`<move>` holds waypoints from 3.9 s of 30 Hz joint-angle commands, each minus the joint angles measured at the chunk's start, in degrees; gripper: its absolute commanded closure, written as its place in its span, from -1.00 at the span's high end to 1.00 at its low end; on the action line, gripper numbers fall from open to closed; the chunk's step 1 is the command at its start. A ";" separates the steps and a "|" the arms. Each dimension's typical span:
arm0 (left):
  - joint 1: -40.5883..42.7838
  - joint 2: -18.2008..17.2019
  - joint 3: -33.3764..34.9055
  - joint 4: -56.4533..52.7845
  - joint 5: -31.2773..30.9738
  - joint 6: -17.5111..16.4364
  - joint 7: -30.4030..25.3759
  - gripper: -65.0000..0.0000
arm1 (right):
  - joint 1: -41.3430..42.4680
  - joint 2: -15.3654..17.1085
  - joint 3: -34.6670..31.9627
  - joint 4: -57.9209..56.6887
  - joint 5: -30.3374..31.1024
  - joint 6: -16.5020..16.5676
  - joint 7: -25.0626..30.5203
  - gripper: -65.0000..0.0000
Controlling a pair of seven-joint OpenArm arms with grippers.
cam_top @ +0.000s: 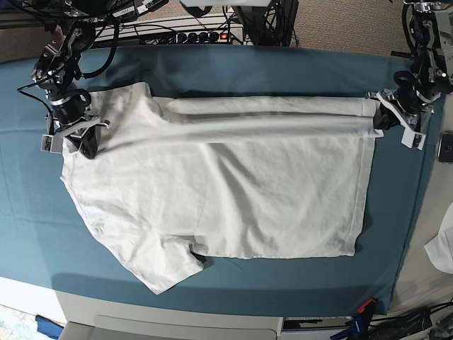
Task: Fold the T-shirt properly
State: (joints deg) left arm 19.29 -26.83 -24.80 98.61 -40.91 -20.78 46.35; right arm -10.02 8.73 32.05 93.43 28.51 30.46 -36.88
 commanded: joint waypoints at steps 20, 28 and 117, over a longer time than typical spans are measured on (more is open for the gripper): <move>-2.29 -1.09 -0.46 0.90 0.55 0.44 -2.71 0.08 | 0.66 1.33 0.28 0.94 -4.44 -0.35 7.63 0.00; -2.12 -1.11 -0.46 0.92 1.97 0.42 -2.21 0.08 | 0.66 1.40 5.09 0.96 -1.16 -5.40 2.23 0.02; 11.87 4.63 -8.50 5.81 -5.84 1.25 5.75 -1.00 | -19.87 6.51 23.45 -5.92 30.38 4.04 -16.02 -1.00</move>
State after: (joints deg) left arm 30.83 -21.32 -32.42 103.61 -47.03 -19.90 52.93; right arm -29.50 13.80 54.81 86.61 58.52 34.59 -54.85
